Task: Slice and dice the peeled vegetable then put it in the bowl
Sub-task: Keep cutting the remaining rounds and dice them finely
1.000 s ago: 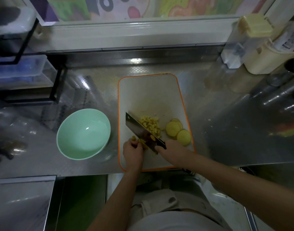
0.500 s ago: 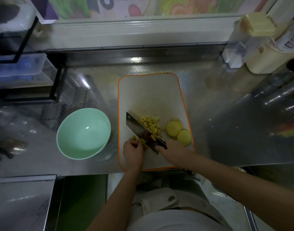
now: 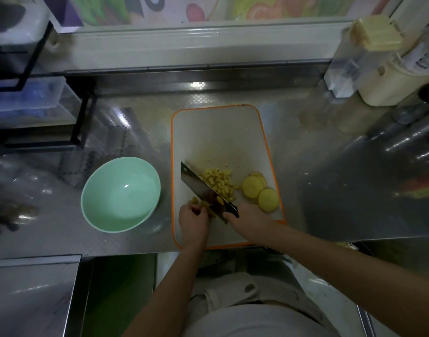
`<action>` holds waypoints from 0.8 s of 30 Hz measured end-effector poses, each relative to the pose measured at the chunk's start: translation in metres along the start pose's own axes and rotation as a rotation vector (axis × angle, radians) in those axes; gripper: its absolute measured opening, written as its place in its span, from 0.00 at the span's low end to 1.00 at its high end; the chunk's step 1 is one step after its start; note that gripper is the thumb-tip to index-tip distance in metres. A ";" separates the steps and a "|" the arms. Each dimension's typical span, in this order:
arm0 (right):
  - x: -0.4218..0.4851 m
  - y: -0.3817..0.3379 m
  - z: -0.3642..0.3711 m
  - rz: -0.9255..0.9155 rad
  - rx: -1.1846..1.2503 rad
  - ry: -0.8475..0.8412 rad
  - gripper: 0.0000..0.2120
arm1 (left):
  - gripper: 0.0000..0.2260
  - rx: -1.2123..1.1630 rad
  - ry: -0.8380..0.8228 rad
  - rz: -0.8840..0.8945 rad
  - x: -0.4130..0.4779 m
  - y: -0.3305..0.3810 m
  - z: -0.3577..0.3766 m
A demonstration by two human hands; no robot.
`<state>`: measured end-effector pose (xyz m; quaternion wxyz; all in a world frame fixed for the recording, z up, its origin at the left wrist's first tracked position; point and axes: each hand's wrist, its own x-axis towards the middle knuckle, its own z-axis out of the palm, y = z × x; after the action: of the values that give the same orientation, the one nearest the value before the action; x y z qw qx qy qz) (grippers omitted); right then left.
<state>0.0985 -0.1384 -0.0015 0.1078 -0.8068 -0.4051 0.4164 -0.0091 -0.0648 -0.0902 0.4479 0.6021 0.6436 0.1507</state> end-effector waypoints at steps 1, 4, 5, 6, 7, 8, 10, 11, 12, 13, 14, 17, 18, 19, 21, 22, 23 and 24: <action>0.001 0.000 0.001 -0.008 -0.020 0.007 0.16 | 0.06 -0.002 -0.001 0.002 0.000 0.000 0.000; 0.006 -0.003 0.003 -0.032 -0.087 -0.020 0.16 | 0.05 0.009 0.006 0.008 0.000 0.001 -0.001; 0.007 -0.003 0.003 -0.020 -0.076 -0.040 0.17 | 0.06 0.014 0.008 0.007 0.000 0.001 -0.001; 0.009 -0.003 0.004 -0.003 -0.062 -0.055 0.18 | 0.06 0.016 0.008 0.004 0.000 0.001 -0.001; 0.011 -0.003 0.004 0.005 -0.057 -0.063 0.19 | 0.06 0.017 0.006 0.003 0.001 0.000 -0.001; 0.012 -0.003 0.005 0.007 -0.056 -0.066 0.19 | 0.06 0.019 0.004 0.003 0.001 0.000 0.000; 0.016 -0.003 0.008 0.000 -0.056 -0.070 0.19 | 0.06 0.023 0.002 0.004 0.002 -0.002 0.000; 0.017 -0.003 0.009 -0.004 -0.059 -0.071 0.20 | 0.06 0.018 0.001 0.003 0.002 -0.002 0.000; 0.018 -0.003 0.010 -0.007 -0.064 -0.068 0.20 | 0.06 0.013 0.000 0.004 0.002 -0.003 0.000; 0.019 -0.004 0.010 -0.011 -0.069 -0.063 0.20 | 0.06 0.011 -0.002 0.006 0.002 -0.003 0.000; 0.020 -0.004 0.010 -0.013 -0.068 -0.059 0.20 | 0.06 0.013 -0.003 0.007 0.002 -0.003 0.000; 0.020 -0.004 0.009 -0.034 -0.040 -0.060 0.20 | 0.07 0.031 0.000 0.001 0.001 -0.002 -0.001; 0.020 -0.004 0.010 -0.039 -0.020 -0.056 0.20 | 0.07 0.035 0.002 -0.003 0.001 -0.001 -0.001; 0.021 -0.002 0.011 -0.041 0.014 -0.045 0.20 | 0.08 0.035 0.002 -0.004 0.000 -0.001 -0.001; 0.022 -0.001 0.015 -0.031 0.095 -0.020 0.20 | 0.08 0.031 0.000 -0.006 -0.001 0.000 -0.002; 0.023 -0.001 0.015 -0.030 0.119 -0.015 0.19 | 0.08 0.027 -0.002 -0.005 -0.001 0.000 -0.001; 0.024 0.000 0.015 -0.030 0.126 -0.017 0.19 | 0.08 0.028 -0.002 -0.003 -0.001 0.000 -0.002; 0.023 0.001 0.013 -0.033 0.118 -0.019 0.19 | 0.08 0.036 -0.002 -0.001 -0.001 0.000 -0.002</action>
<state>0.0963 -0.1241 -0.0235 0.1581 -0.7885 -0.3939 0.4452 -0.0104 -0.0652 -0.0883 0.4377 0.6100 0.6458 0.1383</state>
